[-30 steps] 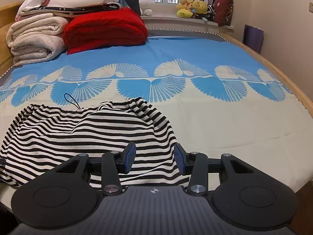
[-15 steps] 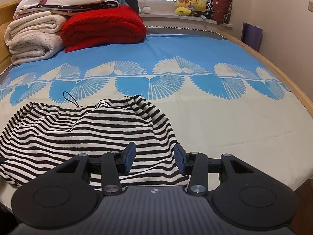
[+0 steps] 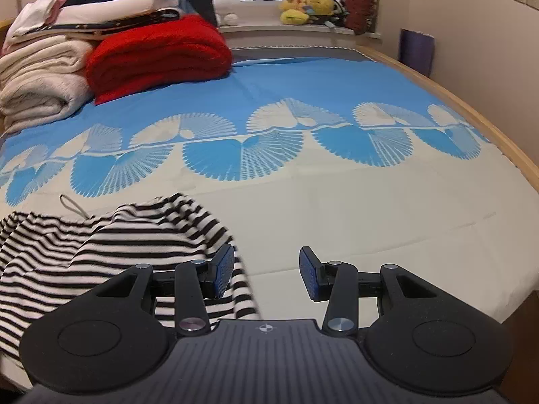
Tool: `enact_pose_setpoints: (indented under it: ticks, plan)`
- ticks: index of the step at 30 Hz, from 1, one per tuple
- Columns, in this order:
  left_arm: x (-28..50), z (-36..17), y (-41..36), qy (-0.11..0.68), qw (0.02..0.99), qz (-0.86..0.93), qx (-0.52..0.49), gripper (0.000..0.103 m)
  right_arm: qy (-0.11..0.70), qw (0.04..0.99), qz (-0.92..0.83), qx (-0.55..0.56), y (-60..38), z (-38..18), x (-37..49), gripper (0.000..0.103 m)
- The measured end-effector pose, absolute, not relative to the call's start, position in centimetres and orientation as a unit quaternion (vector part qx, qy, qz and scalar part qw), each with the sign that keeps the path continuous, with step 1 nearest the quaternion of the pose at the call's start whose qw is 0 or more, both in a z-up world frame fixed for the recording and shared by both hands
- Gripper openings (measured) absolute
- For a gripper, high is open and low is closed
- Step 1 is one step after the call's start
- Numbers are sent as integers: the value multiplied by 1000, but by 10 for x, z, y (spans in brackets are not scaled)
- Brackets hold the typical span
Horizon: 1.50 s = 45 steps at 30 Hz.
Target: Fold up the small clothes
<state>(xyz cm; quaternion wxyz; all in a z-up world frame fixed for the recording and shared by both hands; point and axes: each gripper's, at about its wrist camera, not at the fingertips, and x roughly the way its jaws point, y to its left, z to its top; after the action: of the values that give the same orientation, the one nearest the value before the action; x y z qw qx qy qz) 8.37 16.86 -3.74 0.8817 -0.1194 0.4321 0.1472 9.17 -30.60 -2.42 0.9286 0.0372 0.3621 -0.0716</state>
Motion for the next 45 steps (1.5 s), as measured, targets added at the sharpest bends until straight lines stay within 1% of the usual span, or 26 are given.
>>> enact_pose_setpoints:
  ticks: [2,4,8,10,12,15,17,19,21,22,23,27,28,29,30,33,34,36,38,39,40,41,42,43,44,45]
  plan:
    - [88,-9,126,393,911,106,-66,14,362,927,-77,54,-314,-23,92,45]
    - [94,13,82,366,928,38,-52,14,358,927,-84,73,-323,-21,91,45]
    - [105,26,-13,361,924,-118,-37,13,341,929,-103,102,-344,-15,84,44]
    - [102,18,-63,355,915,-189,-16,13,335,929,-112,115,-355,-14,82,42]
    - [101,3,-103,357,902,-244,-6,13,328,929,-118,126,-366,-14,80,37]
    - [103,-38,-148,407,862,-301,-22,16,323,927,-129,140,-379,-15,77,33]
    - [105,-69,-167,456,830,-322,2,24,321,926,-130,152,-387,-18,75,33]
    - [112,-79,-163,498,803,-327,6,29,323,923,-128,165,-394,-23,75,33]
    - [113,-65,-136,486,798,-355,-23,35,331,918,-112,188,-399,-29,77,33]
    - [111,-53,-117,473,802,-363,-31,44,334,916,-97,201,-399,-32,79,33]
    - [110,-43,-99,461,809,-364,-32,49,339,914,-80,210,-398,-36,81,34]
    - [112,-19,-30,430,844,-322,-5,49,372,898,13,234,-378,-49,99,35]
    - [114,-18,-10,429,852,-300,0,49,380,894,38,233,-370,-51,104,36]
    - [119,-20,1,430,858,-282,1,50,389,891,56,228,-362,-55,109,41]
    - [120,-23,13,430,862,-268,-2,50,401,888,65,217,-354,-58,114,44]
    - [125,-37,40,443,865,-232,-51,50,443,881,60,158,-331,-72,129,45]
    - [128,-41,44,455,862,-215,-68,49,458,877,55,135,-324,-77,132,45]
    - [137,-39,41,452,864,-202,-94,50,486,869,40,88,-314,-89,133,44]
    - [139,-34,32,443,867,-205,-101,61,497,866,30,45,-306,-95,128,44]
    - [141,-36,27,443,867,-207,-95,63,496,867,33,38,-304,-94,125,44]
    - [140,-37,20,445,867,-209,-85,64,493,868,38,35,-303,-92,120,43]
    - [141,-40,11,447,867,-208,-75,64,488,871,44,33,-303,-90,115,35]
    - [140,-41,7,450,866,-208,-70,64,483,874,48,31,-304,-89,109,17]
    - [140,-44,1,452,864,-209,-67,65,478,876,49,30,-308,-85,104,7]
    - [142,-47,-5,453,864,-209,-64,67,472,879,50,32,-311,-83,99,3]
    - [142,-48,-9,451,866,-206,-59,67,462,884,52,39,-313,-79,94,2]
